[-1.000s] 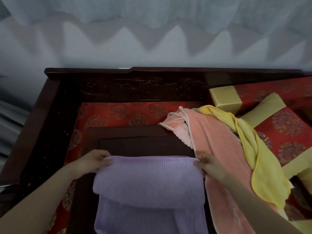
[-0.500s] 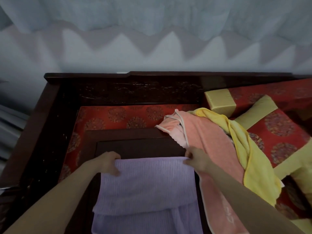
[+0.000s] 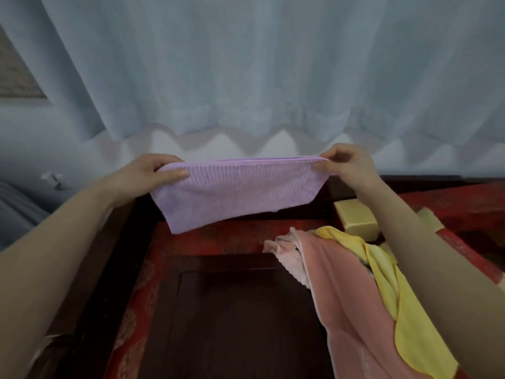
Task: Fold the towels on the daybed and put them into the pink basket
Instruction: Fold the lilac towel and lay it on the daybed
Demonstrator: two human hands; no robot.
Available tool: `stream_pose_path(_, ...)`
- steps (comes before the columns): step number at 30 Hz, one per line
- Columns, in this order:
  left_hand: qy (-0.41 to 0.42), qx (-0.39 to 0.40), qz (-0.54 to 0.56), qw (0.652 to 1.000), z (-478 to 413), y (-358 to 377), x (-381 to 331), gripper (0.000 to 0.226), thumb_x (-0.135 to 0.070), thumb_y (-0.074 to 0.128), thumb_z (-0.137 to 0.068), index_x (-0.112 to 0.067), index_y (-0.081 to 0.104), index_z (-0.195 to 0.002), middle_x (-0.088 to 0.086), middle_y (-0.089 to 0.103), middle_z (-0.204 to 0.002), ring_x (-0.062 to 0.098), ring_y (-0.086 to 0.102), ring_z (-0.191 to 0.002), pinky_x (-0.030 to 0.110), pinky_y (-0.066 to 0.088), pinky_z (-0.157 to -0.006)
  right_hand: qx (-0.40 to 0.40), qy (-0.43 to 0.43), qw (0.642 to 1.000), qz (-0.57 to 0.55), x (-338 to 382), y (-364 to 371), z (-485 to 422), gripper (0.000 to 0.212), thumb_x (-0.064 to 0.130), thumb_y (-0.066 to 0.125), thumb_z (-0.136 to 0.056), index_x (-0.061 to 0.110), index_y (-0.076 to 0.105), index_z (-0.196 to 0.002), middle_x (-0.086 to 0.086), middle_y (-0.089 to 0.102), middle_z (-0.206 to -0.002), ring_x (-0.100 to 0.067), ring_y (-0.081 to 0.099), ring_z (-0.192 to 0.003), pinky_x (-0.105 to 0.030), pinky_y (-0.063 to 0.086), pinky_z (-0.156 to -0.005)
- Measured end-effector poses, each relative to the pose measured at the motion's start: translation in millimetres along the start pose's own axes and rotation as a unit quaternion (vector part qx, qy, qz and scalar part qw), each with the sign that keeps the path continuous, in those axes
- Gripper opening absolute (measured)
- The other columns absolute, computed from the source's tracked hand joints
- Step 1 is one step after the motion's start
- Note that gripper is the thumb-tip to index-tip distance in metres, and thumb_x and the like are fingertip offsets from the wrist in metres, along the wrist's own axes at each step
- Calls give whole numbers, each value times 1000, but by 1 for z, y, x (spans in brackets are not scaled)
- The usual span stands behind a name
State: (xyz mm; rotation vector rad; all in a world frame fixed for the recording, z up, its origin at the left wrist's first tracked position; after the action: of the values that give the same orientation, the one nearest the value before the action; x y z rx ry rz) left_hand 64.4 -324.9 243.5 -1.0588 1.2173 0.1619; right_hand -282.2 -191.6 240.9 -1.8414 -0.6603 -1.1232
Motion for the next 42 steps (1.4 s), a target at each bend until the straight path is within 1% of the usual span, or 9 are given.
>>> stream_pose_path(2, -5, -4, 32, 999, 1, -17, -4, 55, -70, 73, -50, -27, 75, -85, -14, 73, -76, -7, 61, -68, 7, 49, -61, -31, 1, 999, -41, 7, -7, -9, 21, 2, 74, -75, 21, 67, -70, 16, 66, -57, 6, 58, -59, -11, 47, -64)
stream_pose_path(5, -13, -96, 41, 994, -2, -51, -7, 9, -36, 80, -68, -29, 75, -67, -10, 69, -63, -6, 57, -57, 4, 45, -56, -57, -32, 998, -7, 20, -9, -18, 15, 4, 69, -81, 19, 69, -79, 12, 65, -69, 13, 56, -58, -5, 43, -65)
stream_pose_path(7, -9, -149, -29, 988, -4, -65, -8, 19, -20, 81, -71, -31, 73, -58, -15, 65, -52, -3, 50, -48, 4, 37, -48, -50, -49, 997, 31, 25, -4, -24, 11, 6, 69, -82, 17, 69, -85, 10, 64, -72, 15, 55, -57, -7, 42, -65)
stream_pose_path(14, -14, -206, -49, 977, 7, -79, -10, 20, -35, 85, -59, -23, 69, -61, -12, 61, -51, 1, 47, -51, 17, 36, -50, -63, -51, 995, 62, 28, -3, -23, 11, 13, 67, -84, 23, 63, -80, -3, 65, -78, -7, 59, -70, -26, 47, -72)
stream_pose_path(19, -18, 66, 78, 995, 50, -11, -9, 38, -48, 86, -51, -19, 64, -63, -6, 64, -62, -1, 55, -60, 9, 44, -57, 159, -24, 984, -72, 40, 14, 56, 11, 5, 64, -84, 13, 59, -77, 0, 57, -71, -9, 52, -68, -19, 42, -64)
stream_pose_path(23, -125, 287, 114, 943, 122, 74, 51, 21, -15, 78, -76, -11, 58, -73, 0, 55, -66, 6, 49, -62, 15, 39, -55, 352, 56, 930, -86, -7, 43, 151, 15, 6, 67, -81, 17, 64, -72, 2, 59, -67, -10, 55, -65, -18, 44, -61)
stream_pose_path(27, -213, 392, 178, 877, 190, 159, 113, 17, -11, 72, -80, -18, 58, -76, -6, 55, -73, 6, 49, -68, 19, 38, -61, 425, 191, 878, -114, -93, 73, 232, 8, 12, 67, -81, 15, 63, -76, 5, 59, -69, -9, 53, -67, -19, 41, -61)
stream_pose_path(34, -349, 165, 235, 892, 214, 218, 213, 27, -28, 67, -84, -6, 62, -98, 9, 72, -93, 22, 68, -86, 31, 55, -79, 222, 296, 928, -32, -233, 96, 279, 9, 20, 60, -91, 13, 64, -95, -12, 71, -91, -16, 65, -81, -29, 50, -70)
stream_pose_path(42, -405, -51, 79, 909, 197, 224, 272, 12, -22, 62, -88, -11, 61, -91, 15, 67, -90, 30, 65, -83, 35, 51, -67, 104, 236, 958, 123, -257, 123, 246, 3, 18, 59, -90, 18, 59, -87, -5, 61, -77, -16, 53, -69, -29, 40, -65)
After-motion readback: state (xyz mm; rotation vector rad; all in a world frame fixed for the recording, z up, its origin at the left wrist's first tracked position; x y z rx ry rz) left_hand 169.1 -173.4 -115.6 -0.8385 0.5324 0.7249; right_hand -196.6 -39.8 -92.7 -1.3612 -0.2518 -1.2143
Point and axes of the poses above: each hand's wrist, its own z-axis away from the middle knuckle, its own y-axis out of the palm, x = y × z, the point moved 10 cm from there along -z, towards the middle knuckle
